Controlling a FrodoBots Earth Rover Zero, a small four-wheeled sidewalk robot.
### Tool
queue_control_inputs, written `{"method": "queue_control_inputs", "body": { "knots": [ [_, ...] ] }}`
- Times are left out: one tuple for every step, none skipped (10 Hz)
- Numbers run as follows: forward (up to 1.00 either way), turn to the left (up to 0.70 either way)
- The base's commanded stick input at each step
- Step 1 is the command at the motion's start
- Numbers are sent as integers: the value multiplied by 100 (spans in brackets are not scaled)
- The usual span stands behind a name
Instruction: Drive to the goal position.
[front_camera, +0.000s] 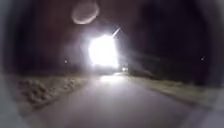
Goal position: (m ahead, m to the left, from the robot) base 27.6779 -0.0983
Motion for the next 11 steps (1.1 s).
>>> {"method": "queue_control_inputs", "body": {
  "knots": [
    [100, 6],
    [100, 6],
    [100, 6],
    [100, 6],
    [100, 6],
    [100, 6],
    [100, 6],
    [100, 6],
    [100, 5],
    [100, 5],
    [100, 4]
  ]
}}
